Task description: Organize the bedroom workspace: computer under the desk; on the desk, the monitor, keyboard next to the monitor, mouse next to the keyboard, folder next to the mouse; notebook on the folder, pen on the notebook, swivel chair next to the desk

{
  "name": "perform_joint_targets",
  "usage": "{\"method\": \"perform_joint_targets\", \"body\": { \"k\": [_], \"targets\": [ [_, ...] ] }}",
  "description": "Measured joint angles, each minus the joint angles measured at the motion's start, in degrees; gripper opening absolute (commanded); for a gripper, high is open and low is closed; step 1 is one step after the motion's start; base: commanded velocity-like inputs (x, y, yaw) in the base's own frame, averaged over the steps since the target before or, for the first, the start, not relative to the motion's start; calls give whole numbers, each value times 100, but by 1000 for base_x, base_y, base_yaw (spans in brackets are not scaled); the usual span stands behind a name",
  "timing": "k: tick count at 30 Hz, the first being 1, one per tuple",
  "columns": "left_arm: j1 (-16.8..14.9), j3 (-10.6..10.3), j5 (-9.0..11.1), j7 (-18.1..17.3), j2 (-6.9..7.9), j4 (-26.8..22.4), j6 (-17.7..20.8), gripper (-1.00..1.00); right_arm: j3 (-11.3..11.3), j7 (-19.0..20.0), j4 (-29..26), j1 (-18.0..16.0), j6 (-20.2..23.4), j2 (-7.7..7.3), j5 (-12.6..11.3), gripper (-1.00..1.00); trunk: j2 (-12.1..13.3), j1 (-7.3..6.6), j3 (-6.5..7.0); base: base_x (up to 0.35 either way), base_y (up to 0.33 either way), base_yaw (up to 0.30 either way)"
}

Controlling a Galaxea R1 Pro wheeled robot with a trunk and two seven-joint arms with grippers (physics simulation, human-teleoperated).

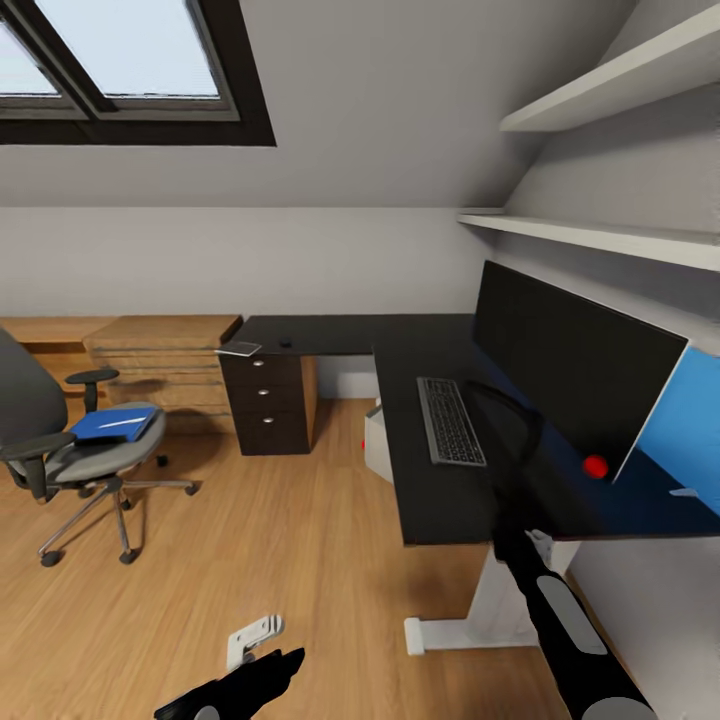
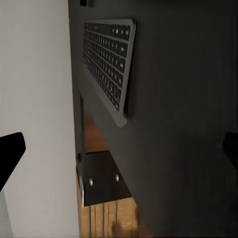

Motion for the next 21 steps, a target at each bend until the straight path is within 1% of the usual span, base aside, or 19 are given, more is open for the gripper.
{"method": "perform_joint_targets", "body": {
  "k": [17,19,21],
  "targets": [
    [-4,0,-6,0,-3,2,-1,100,5,-7,13,0,0,13,3,100,0,0,0,-329,0,0],
    [-2,-23,-17,-4,-4,2,-1,100,13,-8,84,0,0,14,51,100,0,-1,0,-169,0,0],
    [-3,-56,-28,-8,-24,11,-1,100,18,-12,206,0,-6,14,182,100,0,-3,0,-76,0,0]
  ]
}}
